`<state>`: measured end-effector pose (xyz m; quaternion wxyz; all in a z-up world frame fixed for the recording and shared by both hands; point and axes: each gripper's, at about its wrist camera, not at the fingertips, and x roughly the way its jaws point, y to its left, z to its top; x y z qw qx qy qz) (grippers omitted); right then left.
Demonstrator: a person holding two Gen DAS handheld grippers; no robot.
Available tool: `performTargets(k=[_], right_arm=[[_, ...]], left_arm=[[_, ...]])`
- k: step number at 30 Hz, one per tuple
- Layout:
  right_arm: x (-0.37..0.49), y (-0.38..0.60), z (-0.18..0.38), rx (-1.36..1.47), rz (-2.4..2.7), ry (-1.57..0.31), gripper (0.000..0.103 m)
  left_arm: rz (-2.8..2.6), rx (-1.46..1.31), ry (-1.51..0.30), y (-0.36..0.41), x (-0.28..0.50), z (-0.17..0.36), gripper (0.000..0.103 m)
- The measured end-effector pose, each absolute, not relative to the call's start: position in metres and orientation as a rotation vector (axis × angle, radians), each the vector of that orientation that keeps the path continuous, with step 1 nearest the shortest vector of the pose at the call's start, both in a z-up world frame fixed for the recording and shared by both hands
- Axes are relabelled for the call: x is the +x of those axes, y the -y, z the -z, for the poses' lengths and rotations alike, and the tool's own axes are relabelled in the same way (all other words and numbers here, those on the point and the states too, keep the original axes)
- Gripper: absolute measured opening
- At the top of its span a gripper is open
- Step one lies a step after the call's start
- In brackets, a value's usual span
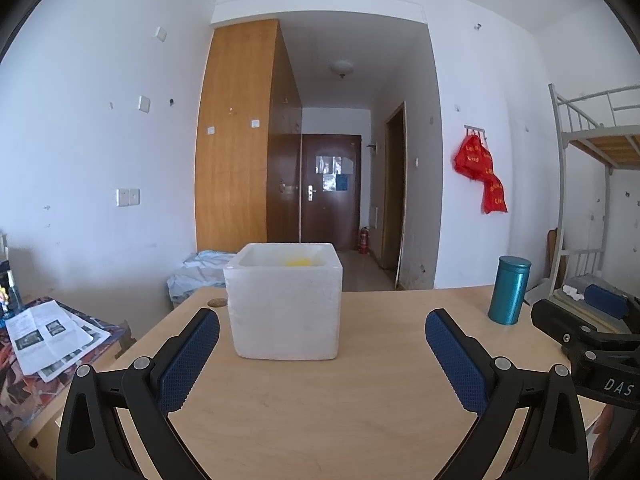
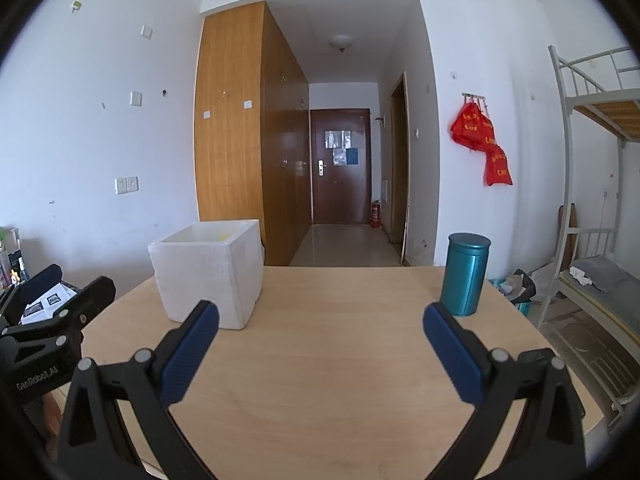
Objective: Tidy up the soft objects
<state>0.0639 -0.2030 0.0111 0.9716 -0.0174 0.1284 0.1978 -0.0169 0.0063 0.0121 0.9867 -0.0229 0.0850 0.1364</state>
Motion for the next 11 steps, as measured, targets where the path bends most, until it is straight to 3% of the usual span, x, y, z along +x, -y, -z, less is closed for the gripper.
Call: performTargets(k=[11], right_arm=[[0.0594,0.1973,-0.0127,-0.043,-0.406,-0.258,0.103]], left_arm=[[-0.281,-0.018,-0.145,-0.0016,-0.0216,-0.0124,0.103]])
